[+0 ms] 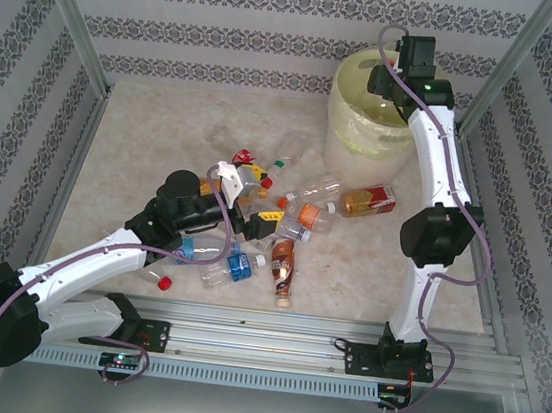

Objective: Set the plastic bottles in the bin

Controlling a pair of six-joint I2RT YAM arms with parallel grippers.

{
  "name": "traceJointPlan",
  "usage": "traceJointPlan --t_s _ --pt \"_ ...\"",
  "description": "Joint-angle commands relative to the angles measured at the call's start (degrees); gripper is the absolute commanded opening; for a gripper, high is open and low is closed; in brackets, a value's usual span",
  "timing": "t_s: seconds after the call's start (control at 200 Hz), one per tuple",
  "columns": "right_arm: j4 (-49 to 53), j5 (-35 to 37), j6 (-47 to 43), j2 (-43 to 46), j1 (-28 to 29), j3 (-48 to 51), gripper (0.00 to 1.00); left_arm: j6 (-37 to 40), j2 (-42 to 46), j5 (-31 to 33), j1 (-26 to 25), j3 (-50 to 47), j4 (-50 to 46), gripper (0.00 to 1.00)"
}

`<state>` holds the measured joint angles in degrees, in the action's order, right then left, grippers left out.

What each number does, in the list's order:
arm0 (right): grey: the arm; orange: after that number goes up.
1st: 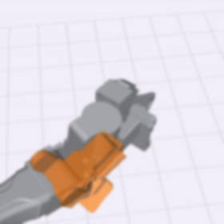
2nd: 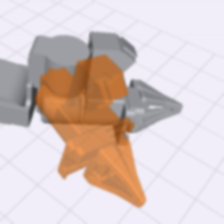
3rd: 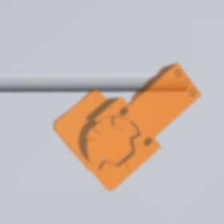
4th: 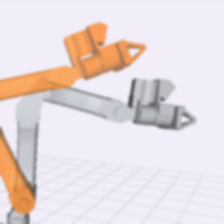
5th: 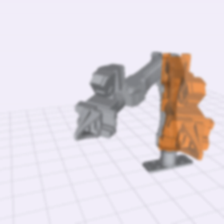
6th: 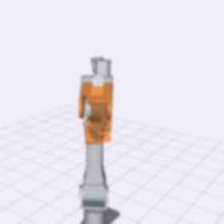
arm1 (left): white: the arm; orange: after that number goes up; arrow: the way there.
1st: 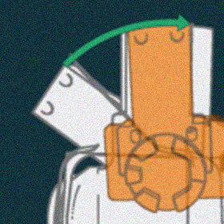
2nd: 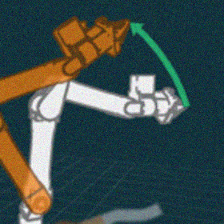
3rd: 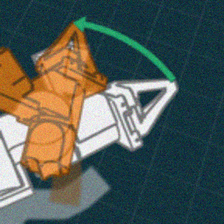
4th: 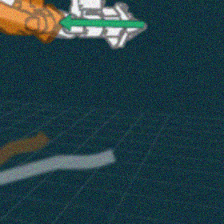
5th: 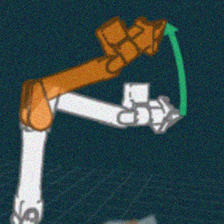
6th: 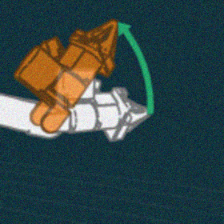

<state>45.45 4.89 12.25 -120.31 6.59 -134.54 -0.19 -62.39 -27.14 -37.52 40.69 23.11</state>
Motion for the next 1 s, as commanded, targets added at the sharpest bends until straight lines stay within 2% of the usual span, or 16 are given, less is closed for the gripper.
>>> traceJointPlan --t_s 0.0,0.255,0.6,0.994 --pt "2.3 -1.4 1.4 -1.0 -0.9 -1.8 0.58 1.2 0.1 -0.6 -0.8 1.2 -1.1 1.0" --pt "2.6 -2.8 1.3 -1.5 -0.9 0.2 0.62 1.4 -0.4 -1.1 -0.8 1.5 -1.7 1.0" --pt "2.3 -3.0 1.3 0.1 -0.9 0.7 0.74 1.7 -0.4 -0.9 -0.8 1.6 -1.9 1.0" --pt "2.3 -2.3 -0.2 5.3 -0.5 0.6 0.78 2.1 0.1 -0.8 -0.8 1.6 -2.2 1.0"
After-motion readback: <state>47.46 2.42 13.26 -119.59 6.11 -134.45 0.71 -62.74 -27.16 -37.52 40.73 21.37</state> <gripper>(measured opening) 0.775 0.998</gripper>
